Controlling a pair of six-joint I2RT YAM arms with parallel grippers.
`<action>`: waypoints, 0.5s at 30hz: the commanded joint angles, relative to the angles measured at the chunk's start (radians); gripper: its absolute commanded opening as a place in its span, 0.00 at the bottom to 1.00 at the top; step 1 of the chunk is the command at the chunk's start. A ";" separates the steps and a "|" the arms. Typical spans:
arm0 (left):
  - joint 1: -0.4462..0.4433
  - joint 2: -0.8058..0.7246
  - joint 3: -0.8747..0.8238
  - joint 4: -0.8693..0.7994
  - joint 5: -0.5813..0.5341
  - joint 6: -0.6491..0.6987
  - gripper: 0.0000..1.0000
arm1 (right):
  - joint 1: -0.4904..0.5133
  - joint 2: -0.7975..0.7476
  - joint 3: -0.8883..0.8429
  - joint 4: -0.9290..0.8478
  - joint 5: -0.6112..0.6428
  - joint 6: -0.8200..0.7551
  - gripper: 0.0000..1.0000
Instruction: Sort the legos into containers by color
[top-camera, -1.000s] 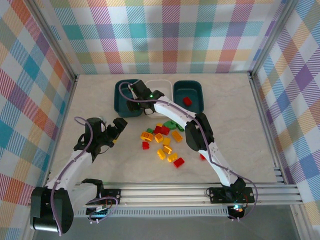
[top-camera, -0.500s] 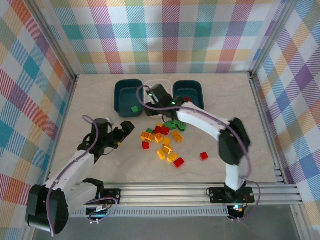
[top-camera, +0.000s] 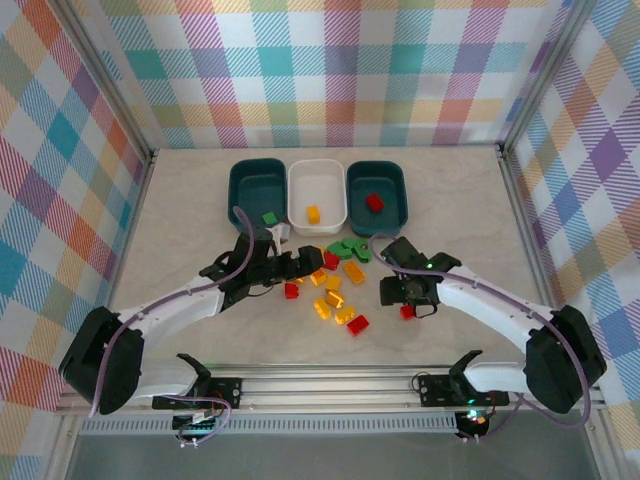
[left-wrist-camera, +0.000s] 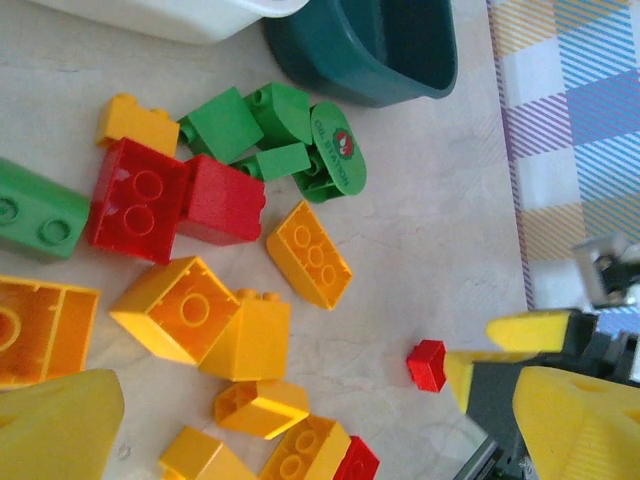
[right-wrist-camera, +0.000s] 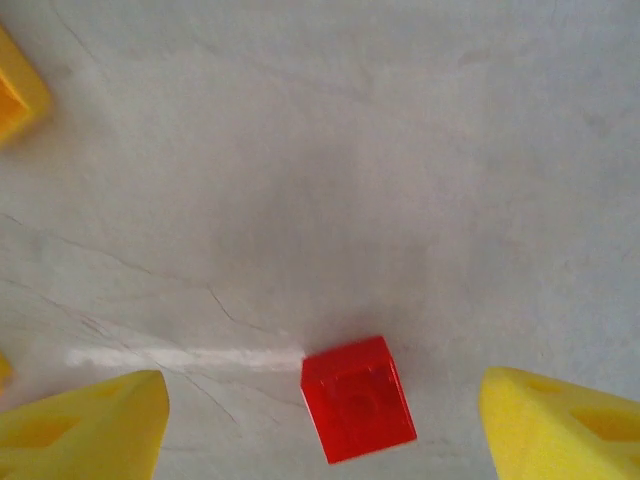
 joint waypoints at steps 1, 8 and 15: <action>-0.003 0.024 0.014 0.039 0.018 0.006 1.00 | -0.017 0.037 -0.038 -0.045 -0.050 0.081 0.79; -0.003 -0.014 -0.028 -0.002 -0.025 0.006 1.00 | -0.049 0.125 -0.101 0.043 -0.074 0.095 0.65; -0.003 -0.006 -0.008 -0.013 -0.037 0.008 1.00 | -0.089 0.132 -0.075 0.080 -0.057 0.068 0.47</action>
